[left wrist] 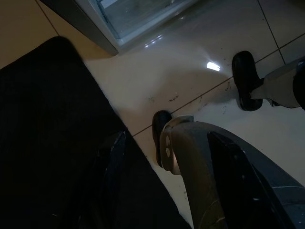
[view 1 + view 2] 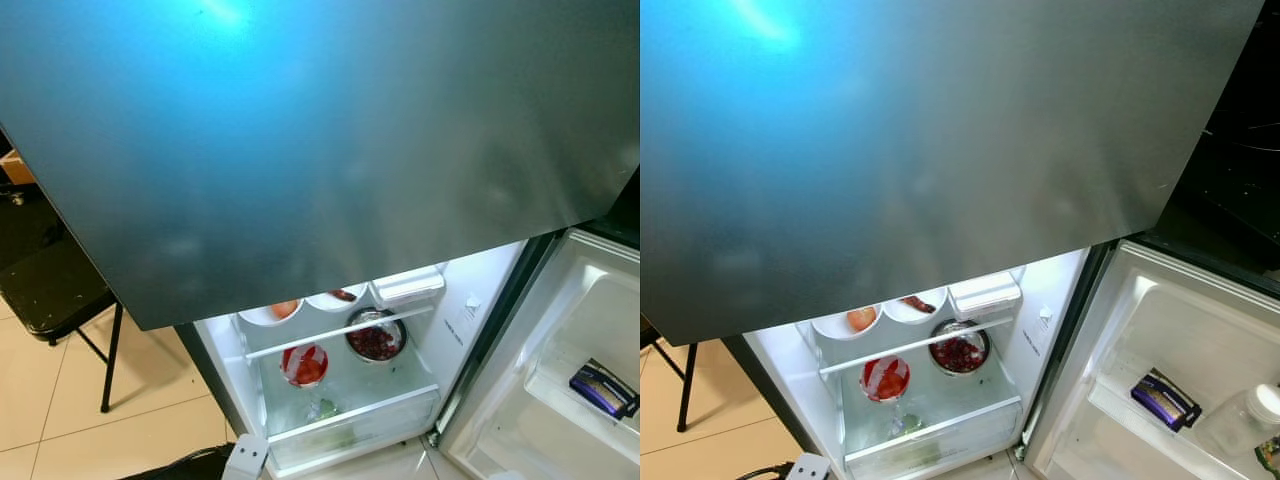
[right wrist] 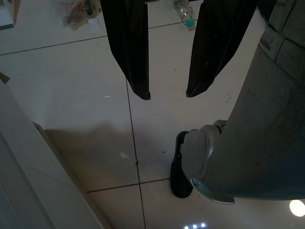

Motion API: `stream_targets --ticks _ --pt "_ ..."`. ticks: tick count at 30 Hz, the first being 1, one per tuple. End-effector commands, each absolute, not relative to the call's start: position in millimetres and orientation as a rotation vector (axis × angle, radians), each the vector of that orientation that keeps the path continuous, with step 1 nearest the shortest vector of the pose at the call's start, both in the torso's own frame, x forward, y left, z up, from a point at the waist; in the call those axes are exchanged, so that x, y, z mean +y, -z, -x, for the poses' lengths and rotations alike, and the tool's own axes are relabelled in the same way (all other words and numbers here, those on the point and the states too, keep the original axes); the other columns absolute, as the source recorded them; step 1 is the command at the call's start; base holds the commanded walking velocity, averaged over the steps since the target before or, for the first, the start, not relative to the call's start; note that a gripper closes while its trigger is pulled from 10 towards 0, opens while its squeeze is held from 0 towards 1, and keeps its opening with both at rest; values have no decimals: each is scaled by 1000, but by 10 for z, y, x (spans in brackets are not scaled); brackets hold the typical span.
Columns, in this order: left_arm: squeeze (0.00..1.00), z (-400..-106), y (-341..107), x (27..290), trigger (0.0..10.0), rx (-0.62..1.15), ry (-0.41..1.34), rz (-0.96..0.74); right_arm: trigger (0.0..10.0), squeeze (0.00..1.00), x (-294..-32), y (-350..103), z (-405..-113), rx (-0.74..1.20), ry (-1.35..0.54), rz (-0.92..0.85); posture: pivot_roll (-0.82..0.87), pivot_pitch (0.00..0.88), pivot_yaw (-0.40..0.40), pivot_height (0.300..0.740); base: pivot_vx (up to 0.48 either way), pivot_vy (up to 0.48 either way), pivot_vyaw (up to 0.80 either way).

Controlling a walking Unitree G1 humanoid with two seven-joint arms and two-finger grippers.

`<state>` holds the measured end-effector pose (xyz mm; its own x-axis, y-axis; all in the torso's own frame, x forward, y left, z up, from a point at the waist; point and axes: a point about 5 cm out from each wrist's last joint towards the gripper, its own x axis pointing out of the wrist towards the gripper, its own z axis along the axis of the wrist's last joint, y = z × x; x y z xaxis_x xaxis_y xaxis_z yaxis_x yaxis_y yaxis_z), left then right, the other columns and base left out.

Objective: Restocking fridge

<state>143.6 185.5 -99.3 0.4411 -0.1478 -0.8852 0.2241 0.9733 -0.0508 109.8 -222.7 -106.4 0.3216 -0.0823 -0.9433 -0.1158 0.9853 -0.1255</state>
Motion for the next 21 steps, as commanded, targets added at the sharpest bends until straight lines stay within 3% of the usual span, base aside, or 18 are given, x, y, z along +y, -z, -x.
stream_targets --ticks 1,21 --pt "0 -1416 1003 1836 10000 1098 239 -80 10000 0 -2227 1071 -1071 1248 -21 180 24 0 -32 740 0 0 0" --pt "0 -1399 1010 1823 10000 1102 243 -78 10000 0 -2231 1075 -1054 1252 -22 180 20 0 -33 740 0 0 0"
